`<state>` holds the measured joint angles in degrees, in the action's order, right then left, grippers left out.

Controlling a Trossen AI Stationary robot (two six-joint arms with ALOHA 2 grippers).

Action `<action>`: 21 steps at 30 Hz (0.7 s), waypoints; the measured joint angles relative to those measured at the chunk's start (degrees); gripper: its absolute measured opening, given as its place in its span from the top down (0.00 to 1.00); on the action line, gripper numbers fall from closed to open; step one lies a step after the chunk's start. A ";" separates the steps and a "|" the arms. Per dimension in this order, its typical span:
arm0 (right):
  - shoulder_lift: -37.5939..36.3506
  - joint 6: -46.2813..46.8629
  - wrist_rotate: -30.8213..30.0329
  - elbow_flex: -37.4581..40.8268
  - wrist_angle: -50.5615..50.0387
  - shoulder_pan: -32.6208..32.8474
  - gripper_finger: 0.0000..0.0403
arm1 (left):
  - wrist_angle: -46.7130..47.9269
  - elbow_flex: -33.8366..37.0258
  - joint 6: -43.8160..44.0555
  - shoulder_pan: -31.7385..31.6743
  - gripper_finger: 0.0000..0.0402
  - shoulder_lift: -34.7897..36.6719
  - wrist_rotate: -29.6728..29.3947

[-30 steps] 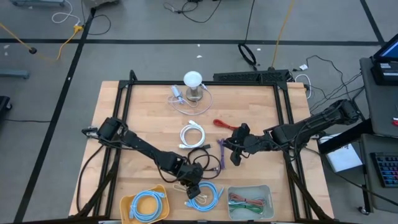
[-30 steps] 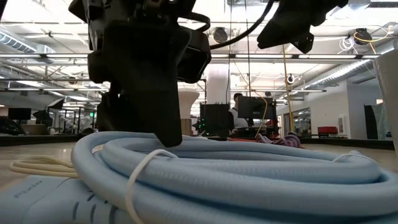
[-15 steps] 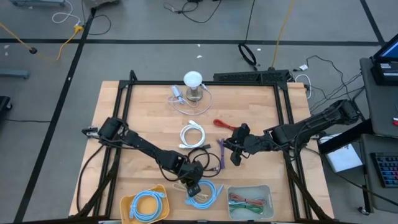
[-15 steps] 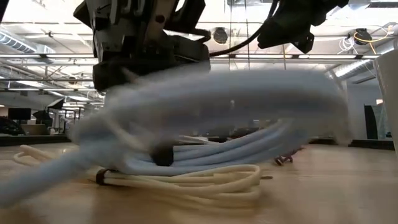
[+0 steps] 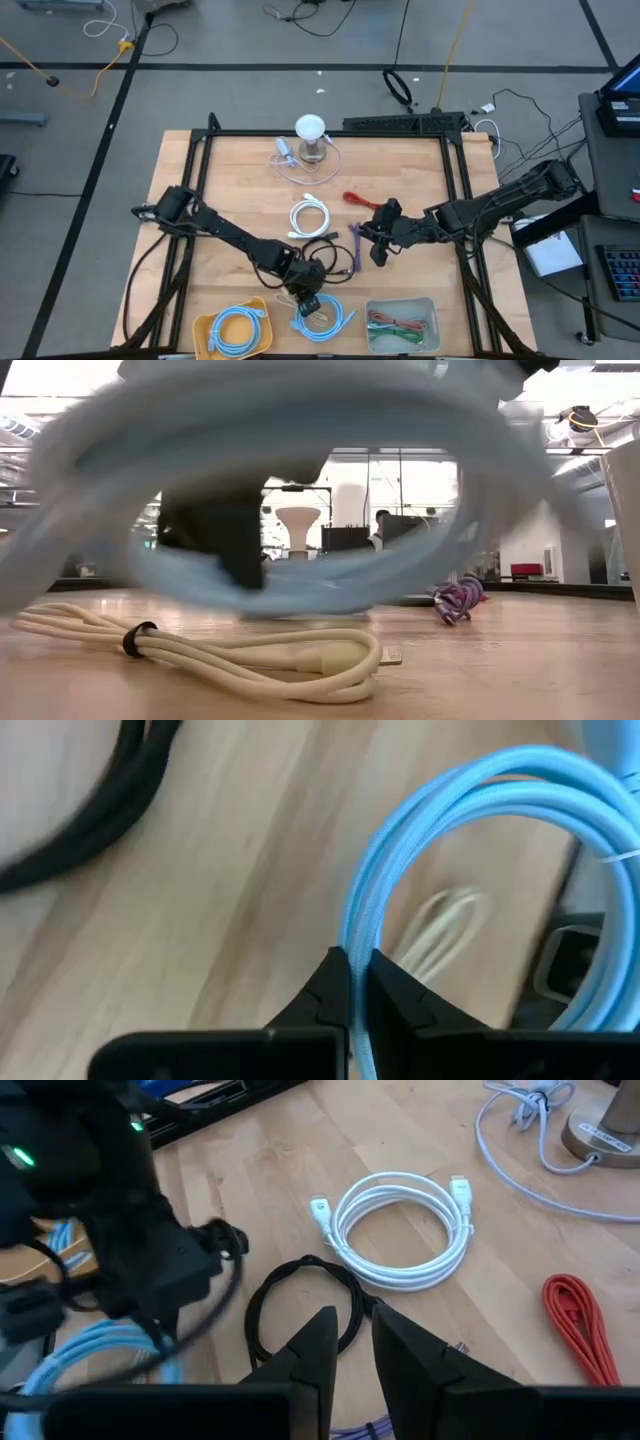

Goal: Pick & Place USB Port
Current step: Put the blue HDMI cable into the orange bin

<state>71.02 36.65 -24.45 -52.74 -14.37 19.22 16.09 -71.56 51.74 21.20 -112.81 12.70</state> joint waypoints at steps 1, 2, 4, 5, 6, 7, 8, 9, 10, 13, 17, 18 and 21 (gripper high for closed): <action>0.00 0.02 -0.59 0.01 -0.02 0.00 0.85 | 0.33 -0.01 -0.16 -0.17 0.97 0.86 -0.67; 0.00 0.04 -1.06 -0.01 -0.02 0.02 0.85 | 0.82 -0.01 -0.37 -0.46 0.97 1.60 -1.33; 0.00 -0.01 -1.20 -0.02 0.02 0.00 0.85 | 0.82 -0.04 -0.72 -0.94 0.97 2.80 -2.36; 0.00 -0.03 -1.18 0.01 0.02 0.00 0.85 | 1.13 -0.04 -1.00 -1.13 0.97 3.33 -3.04; 0.00 -0.05 -1.23 -0.01 0.10 0.00 0.85 | 1.50 -0.06 -1.17 -1.42 0.97 3.93 -3.40; 0.00 -0.09 -1.24 -0.01 0.21 0.00 0.85 | 1.57 -0.06 -1.23 -1.64 0.97 4.59 -3.46; 0.00 -0.10 -1.22 0.01 0.24 0.00 0.85 | 2.45 -0.16 -1.41 -1.85 0.97 5.29 -3.65; 0.00 -0.12 -1.22 0.01 0.24 0.00 0.85 | 4.09 -0.18 -2.10 -2.03 0.97 5.97 -3.70; 0.00 -0.14 -1.22 0.01 0.32 0.02 0.85 | 6.23 -0.19 -2.77 -2.33 0.97 6.74 -3.53; 0.00 -0.22 -1.22 0.01 0.44 0.00 0.85 | 15.22 -0.17 -5.30 -3.17 0.97 10.21 -4.16; 0.00 -0.38 -1.24 0.01 0.45 0.00 0.85 | 24.41 -0.17 -6.56 -4.60 0.97 17.14 -7.24; 0.00 -0.42 -1.25 0.01 0.46 0.00 0.85 | 25.86 -0.17 -6.53 -4.96 0.97 18.93 -8.10; 0.00 -0.44 -1.27 0.00 0.55 0.00 0.85 | 27.27 -0.17 -4.92 -5.24 0.97 23.98 -11.35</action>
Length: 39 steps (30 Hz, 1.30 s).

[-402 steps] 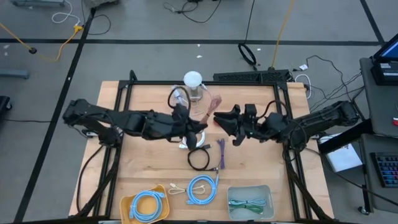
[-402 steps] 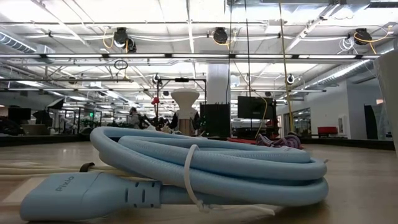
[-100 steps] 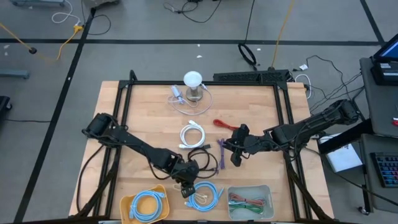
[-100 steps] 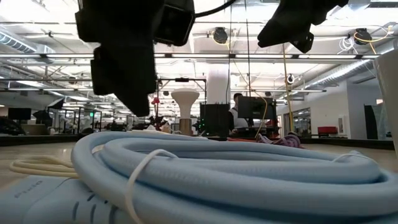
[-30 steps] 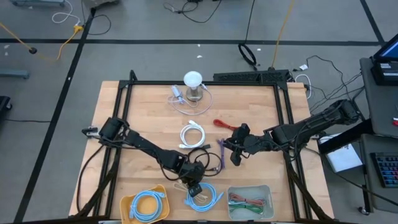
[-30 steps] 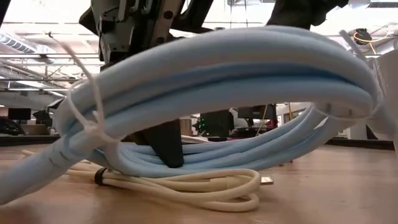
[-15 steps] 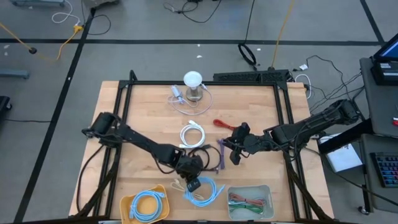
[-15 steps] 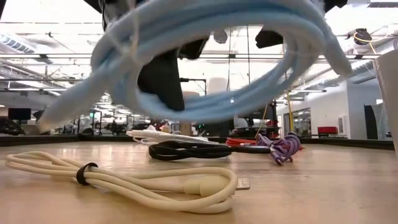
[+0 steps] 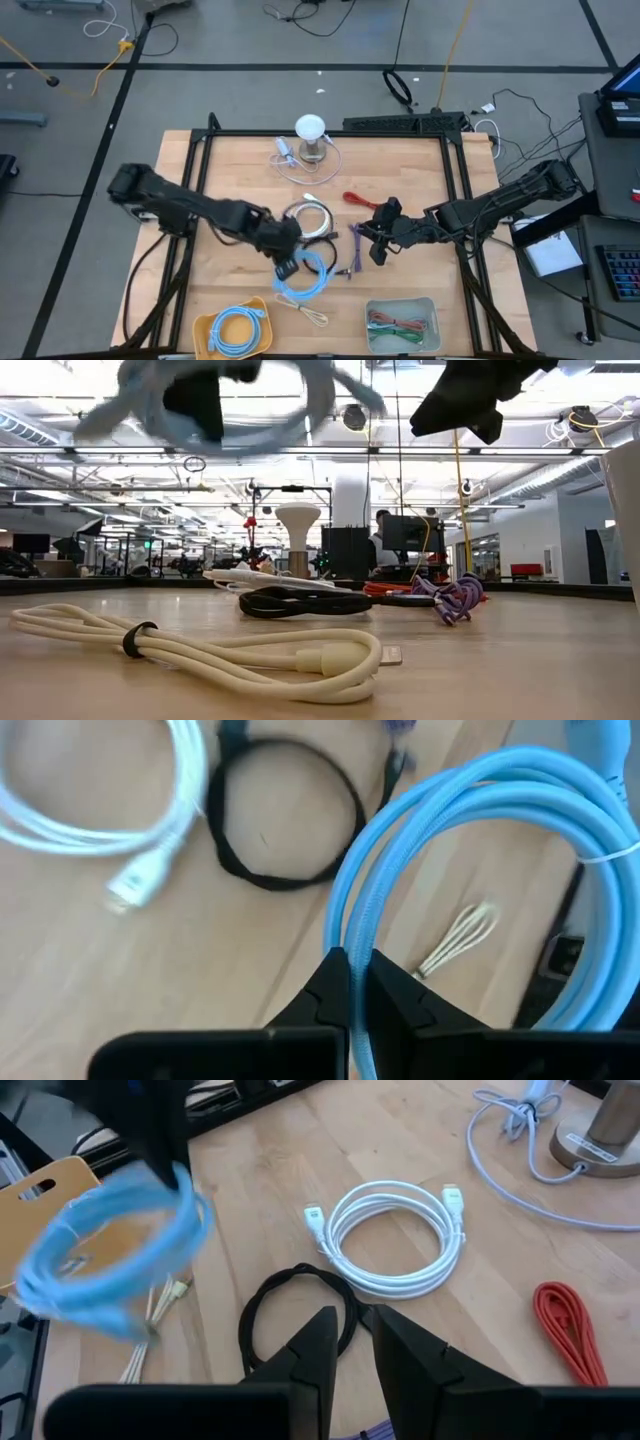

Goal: Pick & Place USB Port
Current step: Put the blue HDMI cable into the orange bin

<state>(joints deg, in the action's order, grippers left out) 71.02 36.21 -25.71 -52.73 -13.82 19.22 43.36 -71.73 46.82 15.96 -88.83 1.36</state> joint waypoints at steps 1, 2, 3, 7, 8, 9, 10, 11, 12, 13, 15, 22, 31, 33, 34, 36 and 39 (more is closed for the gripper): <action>0.00 -0.03 0.00 0.00 0.18 0.00 0.85 | 0.53 -0.02 0.53 -0.08 0.97 1.40 -0.77; 0.00 -0.24 -0.02 0.00 0.23 0.00 0.85 | 0.91 -0.06 1.18 -0.15 0.97 2.61 -1.62; 0.00 -0.33 0.00 0.00 0.26 0.00 0.85 | 1.38 -0.06 1.88 -0.11 0.97 3.56 -2.43; 0.00 -0.64 -0.07 0.00 0.31 0.00 0.85 | 6.00 -0.06 3.91 0.98 0.97 4.92 -2.74; 0.00 -0.67 -0.04 0.00 0.31 0.00 0.85 | 7.66 -0.06 4.28 1.57 0.97 4.99 -2.06; 0.00 -0.82 -0.05 0.00 0.32 0.00 0.85 | 9.47 -0.06 4.32 2.22 0.97 5.00 -0.91; 0.00 -0.95 -0.04 0.00 0.32 0.00 0.85 | 11.33 -0.06 4.16 3.09 0.97 5.00 0.21; 0.00 -1.05 -0.04 0.00 0.30 0.00 0.85 | 12.98 -0.06 3.84 3.98 0.97 5.00 0.79; 0.00 -1.16 -0.07 0.00 0.30 0.00 0.85 | 14.39 -0.06 3.87 4.81 0.97 5.00 1.18; 0.00 -1.36 -0.07 0.00 0.32 0.00 0.85 | 15.72 -0.06 4.32 5.57 0.97 5.00 1.44; 0.00 -1.66 -0.05 0.00 0.31 -0.17 0.85 | 18.10 -0.06 5.95 6.68 0.97 5.00 1.56; 0.00 -1.97 0.11 0.00 0.31 -1.22 0.85 | 22.21 -0.06 10.26 11.64 0.97 7.02 2.18; 0.00 -3.01 -0.03 0.00 0.31 -1.35 0.85 | 29.07 -0.06 20.59 21.61 0.97 7.71 4.03; 0.00 -3.06 0.01 0.00 0.32 -1.78 0.85 | 28.27 -0.06 23.63 24.00 0.97 7.69 3.25; 0.00 -3.06 0.02 0.00 0.31 -1.99 0.85 | 27.46 -0.06 25.19 25.12 0.97 7.69 2.58; 0.00 -3.06 0.00 0.00 0.30 -2.47 0.85 | 25.59 -0.06 28.64 27.19 0.97 7.69 0.92; 0.00 -3.06 0.17 0.00 0.30 -3.14 0.85 | 24.70 -0.06 34.36 30.16 0.97 7.54 -1.70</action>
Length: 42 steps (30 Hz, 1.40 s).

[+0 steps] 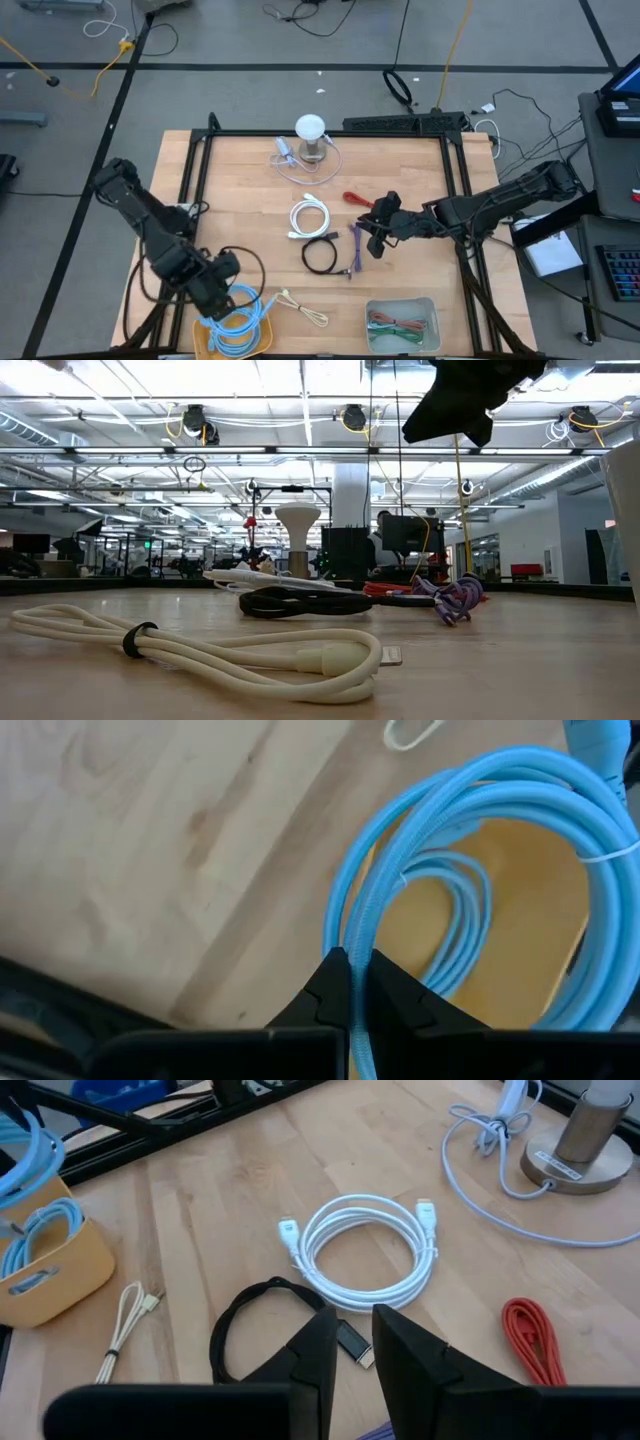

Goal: Pick & Place USB Port
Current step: Put the blue HDMI cable into the orange bin

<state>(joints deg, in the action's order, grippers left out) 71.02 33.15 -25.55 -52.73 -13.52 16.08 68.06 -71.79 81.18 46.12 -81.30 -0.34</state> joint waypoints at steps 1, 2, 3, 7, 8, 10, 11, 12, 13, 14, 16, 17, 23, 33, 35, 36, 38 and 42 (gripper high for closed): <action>0.00 0.00 0.03 0.00 0.00 -0.17 0.85 | 0.26 0.00 1.71 0.85 0.97 -0.21 -0.57; 0.00 0.00 0.03 0.00 0.01 -0.33 0.85 | 0.36 0.00 3.45 1.74 0.97 -0.68 -0.92; 0.00 0.00 0.03 0.00 0.02 -0.40 0.85 | 0.49 0.00 5.07 2.58 0.97 -1.10 -1.02; 0.00 -0.24 0.07 0.00 0.02 -0.64 0.85 | -0.33 0.00 9.88 5.67 0.97 -2.71 0.00; 0.00 -0.30 0.05 0.00 0.02 -0.64 0.85 | -0.91 0.00 10.70 6.30 0.97 -3.13 0.22; 0.00 -0.39 0.06 0.00 0.02 -0.64 0.85 | -2.29 0.00 12.60 7.46 0.97 -3.72 0.20; 0.00 -0.39 0.05 -0.01 0.02 -0.64 0.85 | -3.08 0.00 13.32 7.85 0.97 -3.98 0.19; 0.00 -0.40 0.06 0.00 0.02 -0.64 0.85 | -3.53 -0.01 13.99 8.31 0.97 -4.34 0.12; 0.00 -0.39 0.07 0.00 0.02 -0.64 0.85 | -3.67 -0.02 14.63 8.73 0.97 -4.84 -0.01; 0.00 -0.39 0.07 0.00 0.02 -0.64 0.85 | -3.69 -0.02 15.25 9.08 0.97 -5.36 -0.14; 0.00 -0.39 0.06 0.00 0.02 -0.64 0.85 | -3.62 -0.02 15.99 9.53 0.97 -6.23 -0.40; 0.00 -0.39 0.07 0.00 0.03 -0.64 0.85 | -3.61 -0.02 16.20 9.59 0.97 -6.69 -0.42; 0.00 0.09 0.10 0.00 0.13 -0.64 0.85 | -3.83 -0.02 15.84 9.56 0.97 -9.94 -0.76; 0.00 0.22 0.29 -0.01 2.15 -0.62 0.85 | -5.93 -0.02 15.39 10.51 0.97 -13.52 1.26; 0.00 0.20 0.29 0.00 2.14 -0.62 0.85 | -5.41 -0.02 15.81 10.91 0.97 -13.66 1.54; 0.00 0.14 0.29 0.00 2.14 -0.62 0.85 | -4.65 -0.02 16.31 11.07 0.97 -13.66 1.38; 0.00 0.02 0.29 0.00 2.15 -0.62 0.85 | -3.15 0.00 17.02 11.18 0.97 -13.64 0.90; 0.02 -0.29 0.29 0.00 2.19 -0.62 0.85 | -3.10 0.28 16.81 11.14 0.97 -13.64 0.81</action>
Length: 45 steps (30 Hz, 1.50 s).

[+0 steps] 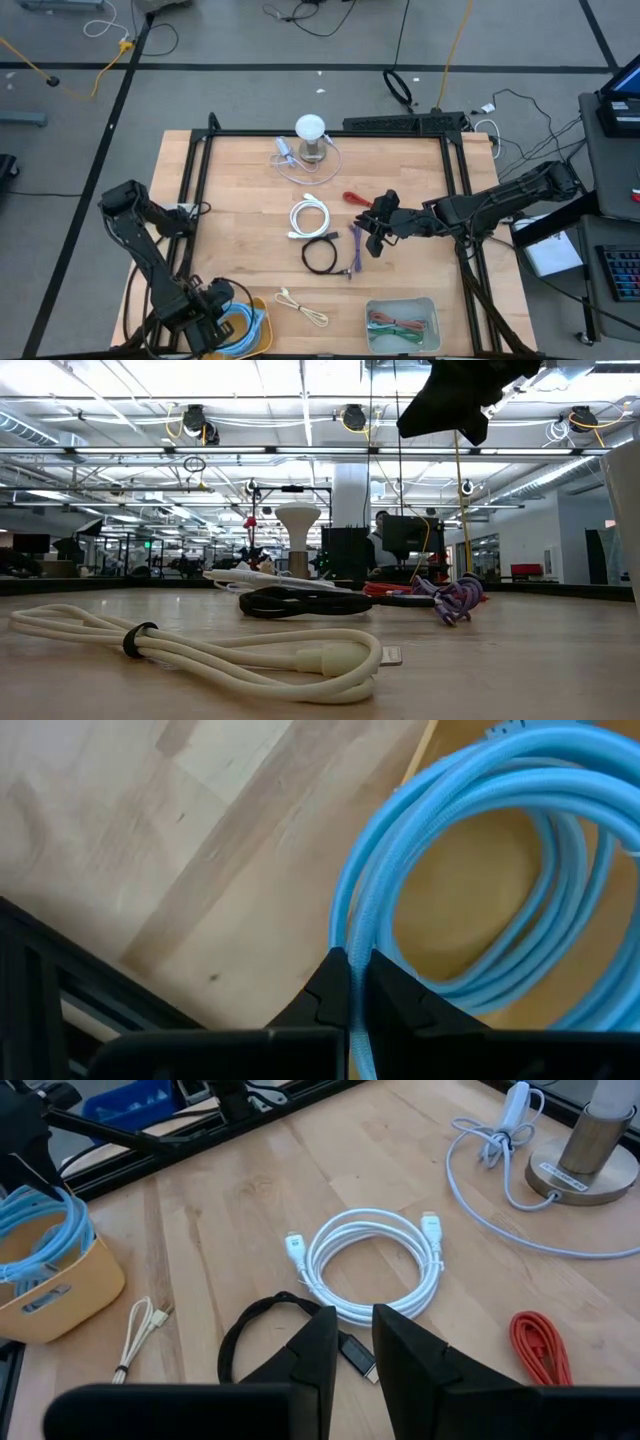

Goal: Pick & Place USB Port
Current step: Put the blue HDMI cable into the orange bin

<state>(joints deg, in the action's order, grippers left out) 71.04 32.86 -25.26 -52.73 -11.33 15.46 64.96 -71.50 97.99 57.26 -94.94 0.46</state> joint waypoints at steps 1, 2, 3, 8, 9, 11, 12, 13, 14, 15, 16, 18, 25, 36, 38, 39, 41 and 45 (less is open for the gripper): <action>-0.02 -0.02 0.00 0.00 0.00 0.00 0.85 | -0.24 0.00 -0.05 0.01 0.97 0.00 -0.05; -0.02 -0.06 0.00 0.00 0.00 -0.01 0.85 | -0.56 0.00 -0.21 -0.03 0.97 0.00 -0.10; 0.00 -0.08 0.00 0.00 0.00 0.00 0.85 | -0.83 0.00 -0.40 -0.11 0.97 0.00 -0.13; -0.01 -0.11 0.00 0.00 0.01 0.00 0.85 | -1.28 0.04 -1.64 -0.18 0.97 -0.04 -0.08; -0.01 -0.09 0.00 0.00 0.00 -0.01 0.85 | -1.30 0.04 -2.04 -0.18 0.97 -0.05 -0.07; -0.02 -0.11 0.00 0.00 0.00 0.00 0.85 | -1.77 0.04 -3.24 -0.18 0.97 -0.11 -0.12; -0.02 -0.11 0.00 0.00 0.02 0.00 0.85 | -1.97 0.04 -3.67 -0.18 0.97 -0.11 -0.19; -0.01 -0.10 0.00 0.00 0.02 0.00 0.85 | -2.05 0.04 -3.91 -0.12 0.95 -0.11 -0.51; -0.02 -0.07 0.00 0.00 0.01 0.00 0.85 | -2.09 0.04 -3.91 -0.14 0.92 -0.11 -1.04; -0.01 0.03 0.00 0.00 0.01 0.00 0.85 | -2.13 0.04 -3.84 -0.14 0.89 -0.11 -1.72; -0.02 0.06 0.00 0.00 0.00 -0.01 0.85 | -2.13 0.04 -3.84 -0.14 0.85 -0.11 -2.56; -0.02 0.07 0.00 0.00 0.02 0.00 0.85 | -2.11 0.04 -3.82 -0.16 0.78 -0.11 -3.64; -0.01 0.26 0.00 -0.02 0.02 0.00 0.85 | -2.09 0.04 -4.15 -1.85 0.64 -0.03 -6.81; 0.00 0.49 -0.07 0.00 0.00 0.00 0.85 | -14.66 0.11 -4.91 -3.24 0.99 3.38 -6.46; 0.00 0.32 -0.11 0.00 0.00 0.00 0.85 | -17.74 0.11 -5.37 -3.27 1.00 3.53 -6.50; 0.00 0.23 -0.13 0.00 0.00 0.00 0.85 | -18.67 0.11 -5.54 -3.28 1.00 3.56 -6.51; 0.00 -0.25 -0.17 0.00 0.00 0.00 0.85 | -18.68 0.11 -5.31 -3.27 1.00 3.54 -6.91; 0.00 -0.50 -0.20 0.00 0.00 -0.02 0.85 | -15.57 0.11 -4.37 -3.25 1.00 3.54 -7.85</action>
<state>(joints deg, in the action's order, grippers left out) 71.05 32.36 -25.45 -52.73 -11.33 15.44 49.39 -71.40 93.62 54.01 -91.39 -7.39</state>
